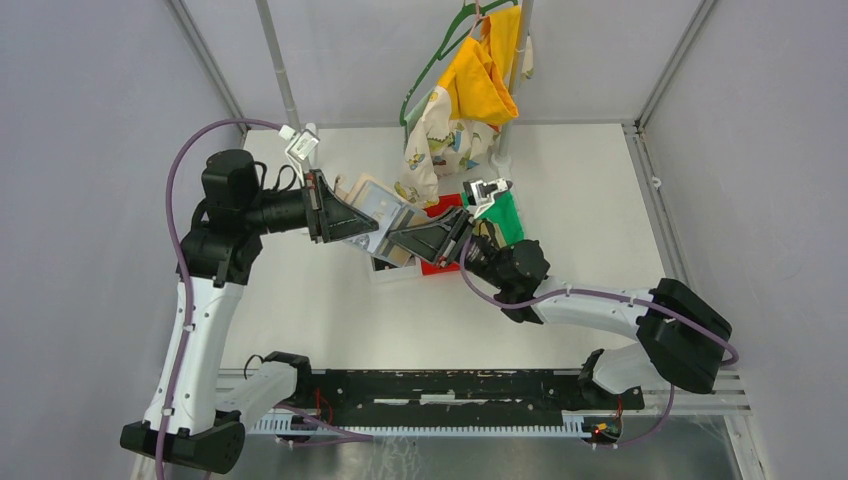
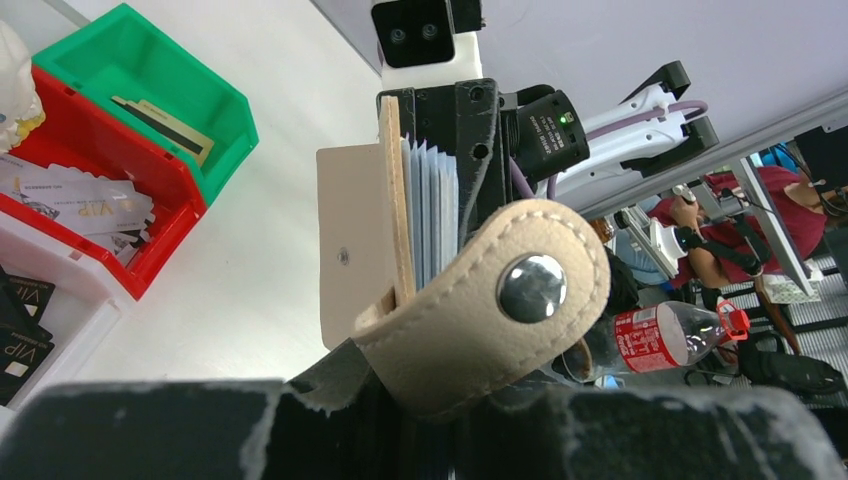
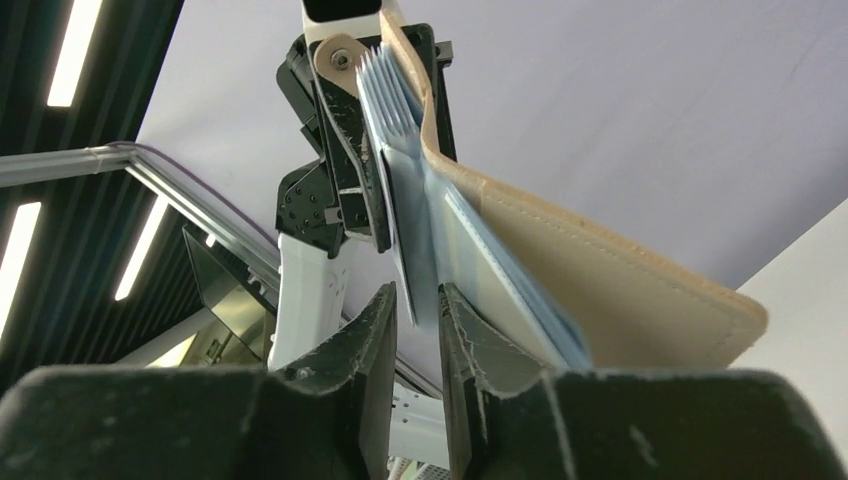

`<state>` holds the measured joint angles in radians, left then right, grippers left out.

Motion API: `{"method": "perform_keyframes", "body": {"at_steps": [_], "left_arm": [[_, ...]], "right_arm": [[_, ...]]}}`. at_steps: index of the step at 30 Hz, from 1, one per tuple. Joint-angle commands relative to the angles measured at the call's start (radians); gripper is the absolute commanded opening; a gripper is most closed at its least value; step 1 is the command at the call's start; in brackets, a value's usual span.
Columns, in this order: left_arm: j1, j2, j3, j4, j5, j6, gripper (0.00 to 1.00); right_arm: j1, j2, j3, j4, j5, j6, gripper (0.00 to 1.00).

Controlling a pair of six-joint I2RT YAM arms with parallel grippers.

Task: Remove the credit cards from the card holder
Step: Remove the credit card from the card holder.

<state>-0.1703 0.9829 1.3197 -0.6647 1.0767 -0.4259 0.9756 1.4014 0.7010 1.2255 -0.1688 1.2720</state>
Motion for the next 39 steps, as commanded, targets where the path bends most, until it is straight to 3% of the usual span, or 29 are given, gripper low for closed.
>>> {"method": "perform_keyframes", "body": {"at_steps": [1, 4, 12, 18, 24, 30, 39], "left_arm": [[-0.01, -0.019, 0.038, 0.079, 0.075, -0.041, 0.12], [-0.009, -0.023, 0.037, 0.067, 0.06, -0.024, 0.07], [-0.01, -0.056, 0.012, 0.057, 0.038, 0.025, 0.1], [-0.011, -0.061, 0.014, 0.057, 0.087, 0.022, 0.16], [-0.01, -0.058, -0.003, 0.047, 0.082, 0.04, 0.25], [-0.009, -0.041, 0.029, 0.04, 0.109, 0.029, 0.34], [-0.01, -0.029, 0.035, 0.103, 0.147, -0.061, 0.32]], "right_arm": [[0.003, 0.005, 0.055, -0.028, -0.041, -0.036, 0.31], [0.007, 0.006, 0.079, -0.083, -0.044, -0.064, 0.37], [0.022, 0.006, 0.149, -0.3, 0.019, -0.122, 0.42], [0.024, 0.015, 0.168, -0.272, 0.034, -0.116, 0.28], [0.029, 0.02, 0.189, -0.265, 0.013, -0.117, 0.01], [0.029, -0.017, 0.113, -0.216, 0.024, -0.118, 0.0], [0.02, -0.055, 0.019, -0.143, 0.02, -0.1, 0.0]]}}
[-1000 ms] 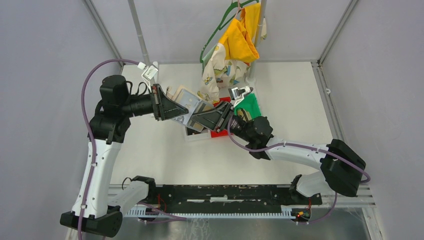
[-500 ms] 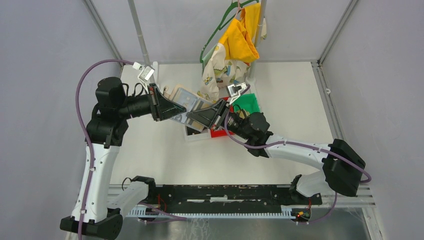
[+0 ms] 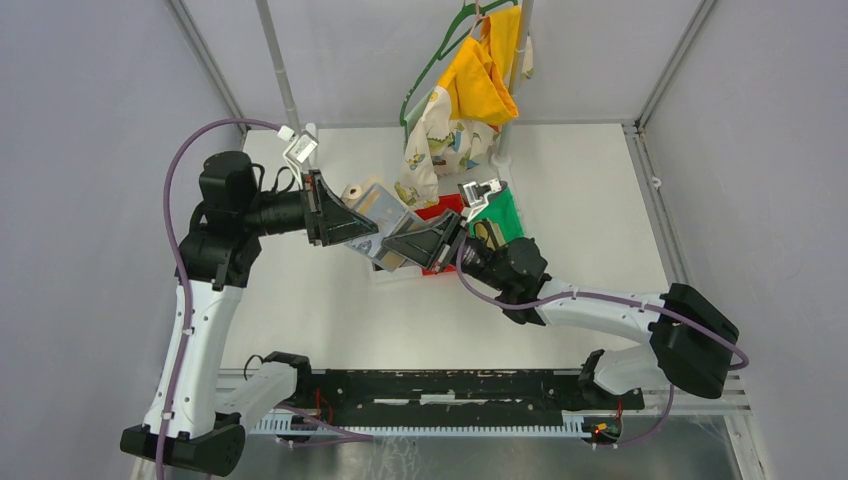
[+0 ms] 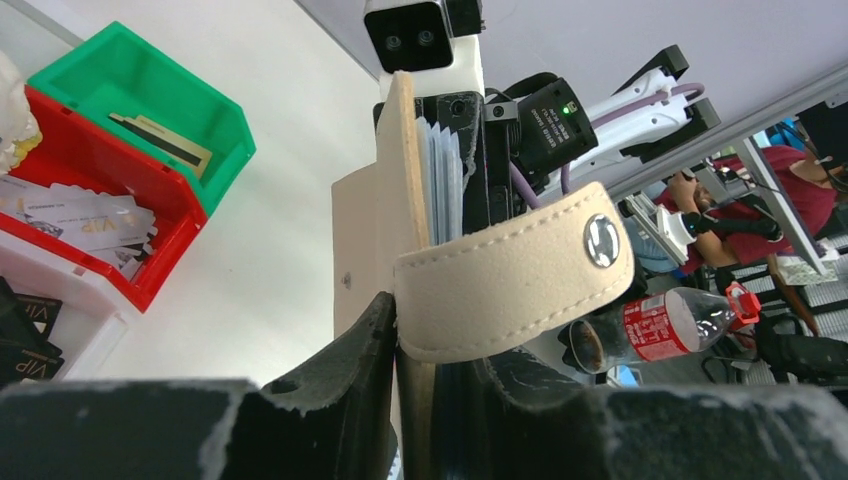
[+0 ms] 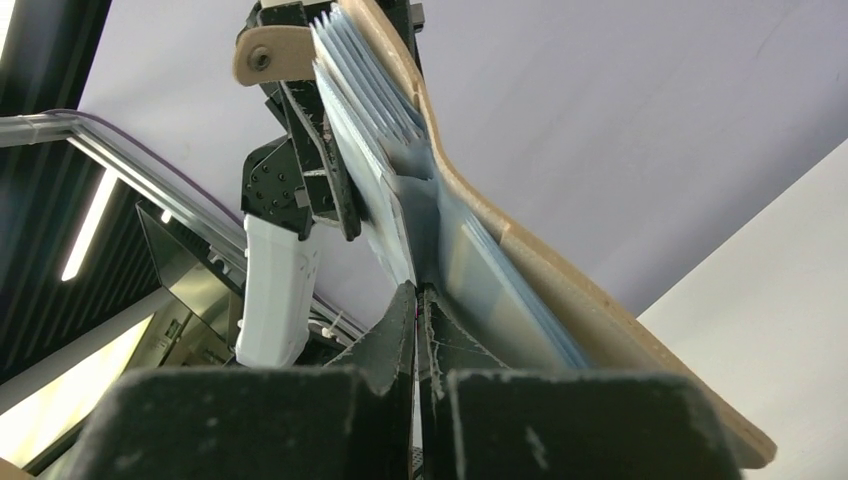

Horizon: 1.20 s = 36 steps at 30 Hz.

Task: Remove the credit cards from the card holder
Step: Remove the credit card from the card holder.

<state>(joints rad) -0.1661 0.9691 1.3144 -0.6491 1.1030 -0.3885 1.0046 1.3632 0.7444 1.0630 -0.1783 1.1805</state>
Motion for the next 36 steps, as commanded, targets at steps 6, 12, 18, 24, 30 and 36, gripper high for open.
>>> {"method": "perform_keyframes", "body": {"at_steps": [6, 12, 18, 24, 30, 36], "left_arm": [[-0.013, -0.013, 0.039, 0.117, 0.119, -0.135, 0.24], [-0.013, -0.006, 0.039, 0.14, 0.116, -0.172, 0.16], [-0.013, -0.012, 0.028, 0.143, 0.122, -0.174, 0.15], [-0.013, -0.017, 0.028, 0.126, 0.122, -0.155, 0.15], [-0.013, -0.016, 0.027, 0.109, 0.123, -0.139, 0.15], [-0.013, -0.008, 0.05, 0.109, 0.122, -0.144, 0.2]], "right_arm": [[-0.015, -0.033, -0.042, 0.033, 0.026, -0.012, 0.0], [-0.017, -0.027, -0.037, 0.075, 0.004, -0.009, 0.18], [-0.018, 0.002, 0.001, 0.111, -0.001, 0.016, 0.33], [-0.026, 0.037, 0.04, 0.156, -0.013, 0.053, 0.32], [-0.029, 0.039, 0.047, 0.179, -0.028, 0.064, 0.13], [-0.037, 0.015, -0.028, 0.224, -0.013, 0.074, 0.0]]}}
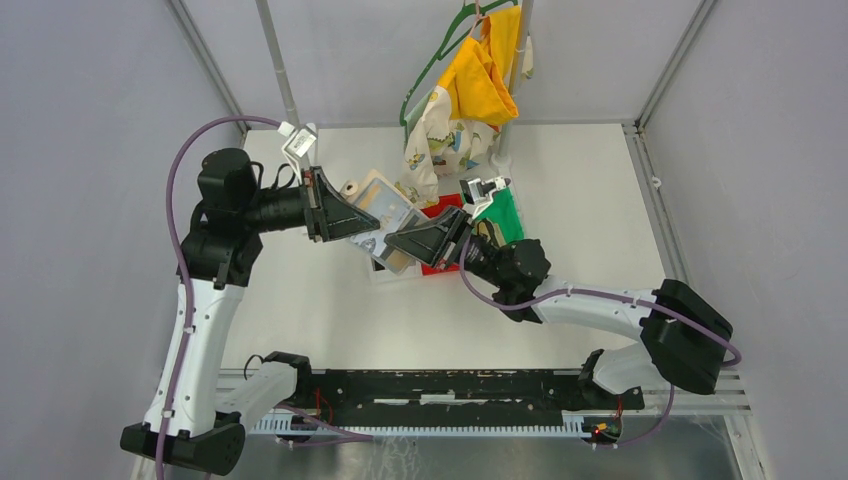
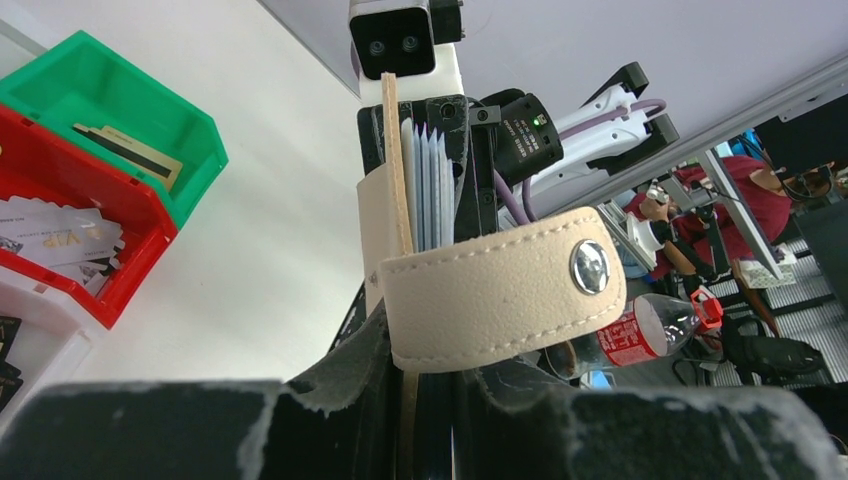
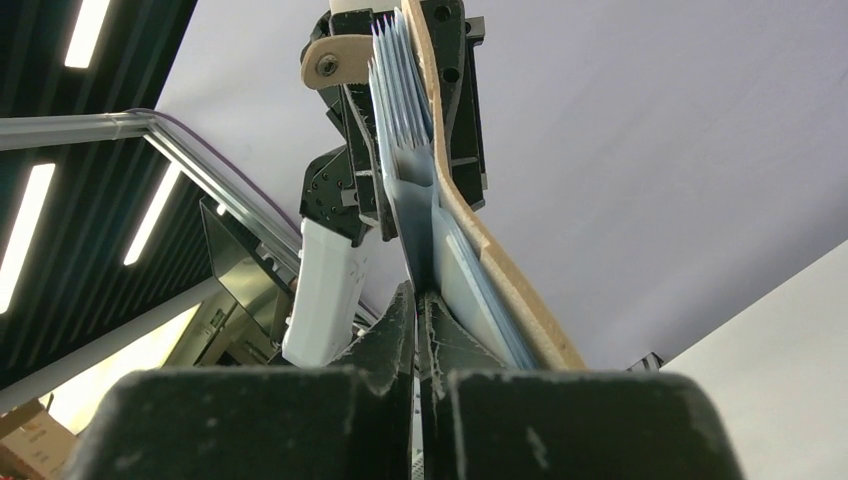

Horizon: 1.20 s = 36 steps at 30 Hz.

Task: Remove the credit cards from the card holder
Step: Remove the credit card from the card holder.

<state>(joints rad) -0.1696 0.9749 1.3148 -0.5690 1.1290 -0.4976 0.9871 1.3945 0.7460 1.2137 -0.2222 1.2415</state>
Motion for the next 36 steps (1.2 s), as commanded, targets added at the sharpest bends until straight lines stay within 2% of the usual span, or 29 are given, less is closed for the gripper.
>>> {"method": "perform_keyframes", "body": {"at_steps": [1, 9, 15, 16, 18, 21, 25, 36], "left_arm": [[-0.01, -0.012, 0.054, 0.031, 0.097, -0.038, 0.2], [-0.01, -0.007, 0.07, 0.05, 0.101, -0.068, 0.2], [-0.01, -0.004, 0.065, 0.063, 0.098, -0.079, 0.22], [-0.01, -0.007, 0.064, 0.063, 0.097, -0.077, 0.23], [-0.01, -0.01, 0.056, 0.062, 0.094, -0.07, 0.23], [-0.009, -0.013, 0.052, 0.05, 0.088, -0.058, 0.24], [-0.01, -0.012, 0.054, 0.032, 0.078, -0.037, 0.24], [-0.01, -0.006, 0.057, 0.021, 0.06, -0.02, 0.24]], "right_arm": [[-0.021, -0.021, -0.042, 0.084, 0.03, 0.012, 0.0], [-0.028, -0.074, -0.131, 0.113, 0.042, -0.001, 0.0], [-0.028, -0.074, -0.124, 0.112, 0.039, -0.003, 0.0], [-0.028, -0.069, -0.115, 0.112, 0.033, -0.005, 0.03], [-0.028, -0.059, -0.09, 0.117, 0.012, -0.006, 0.19], [-0.028, -0.04, -0.049, 0.159, -0.036, 0.0, 0.28], [-0.029, -0.038, -0.031, 0.167, -0.065, 0.004, 0.34], [-0.028, -0.028, 0.001, 0.14, -0.073, 0.013, 0.37]]}}
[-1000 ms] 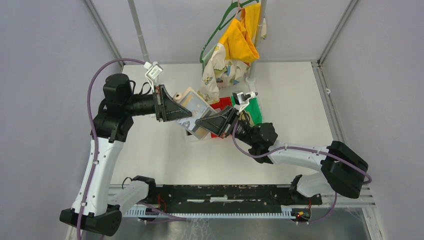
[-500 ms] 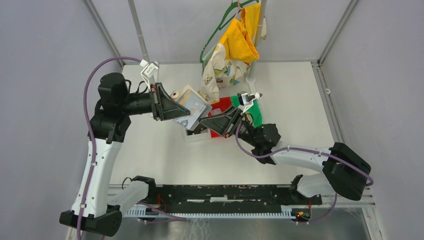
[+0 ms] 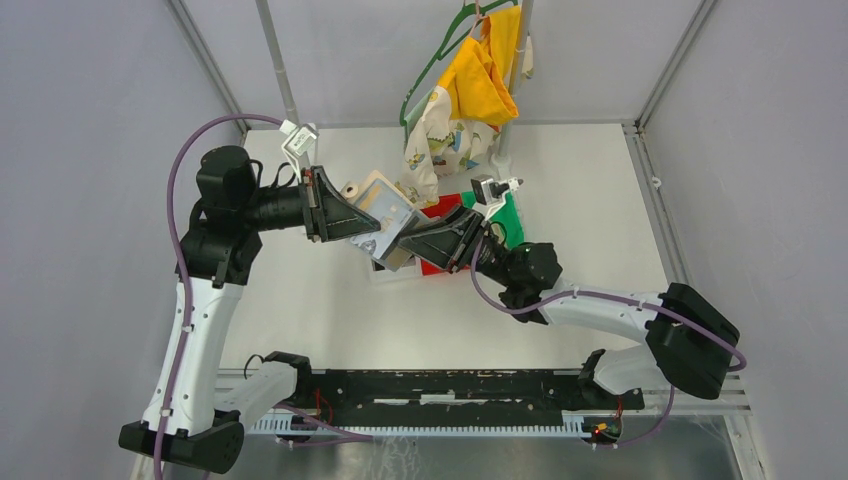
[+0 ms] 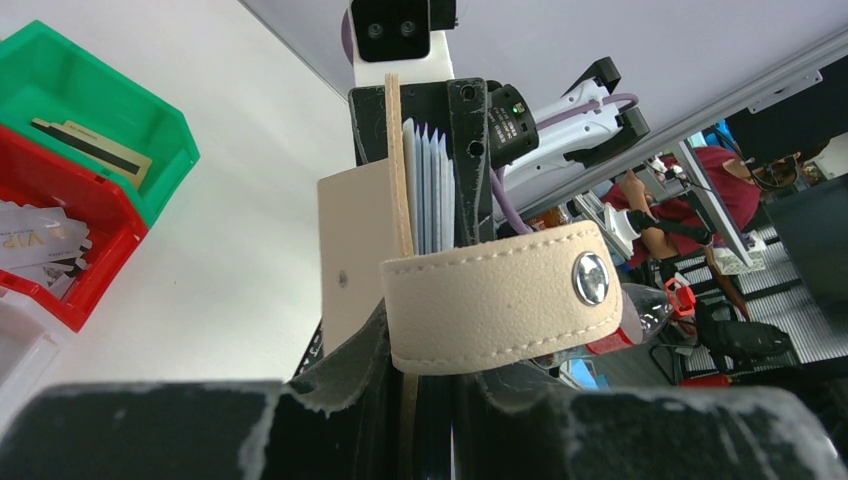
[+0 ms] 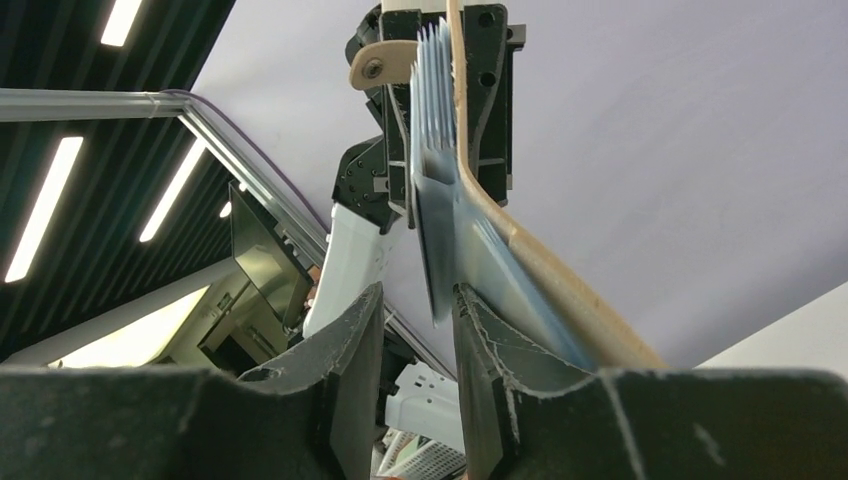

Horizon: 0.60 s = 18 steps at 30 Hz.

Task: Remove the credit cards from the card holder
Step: Remove the credit card from the card holder.

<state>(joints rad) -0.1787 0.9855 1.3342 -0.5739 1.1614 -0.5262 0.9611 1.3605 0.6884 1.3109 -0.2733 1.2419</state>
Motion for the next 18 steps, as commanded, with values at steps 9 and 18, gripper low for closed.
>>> {"method": "perform_keyframes", "body": {"at_steps": [9, 18], "left_arm": [[-0.001, -0.017, 0.046, 0.026, 0.038, 0.003, 0.24], [-0.001, -0.027, 0.025, 0.034, 0.056, -0.005, 0.29]], "right_arm": [[-0.004, 0.035, 0.092, 0.007, -0.027, 0.021, 0.43], [-0.002, 0.104, 0.159, 0.053, -0.034, 0.072, 0.14]]}}
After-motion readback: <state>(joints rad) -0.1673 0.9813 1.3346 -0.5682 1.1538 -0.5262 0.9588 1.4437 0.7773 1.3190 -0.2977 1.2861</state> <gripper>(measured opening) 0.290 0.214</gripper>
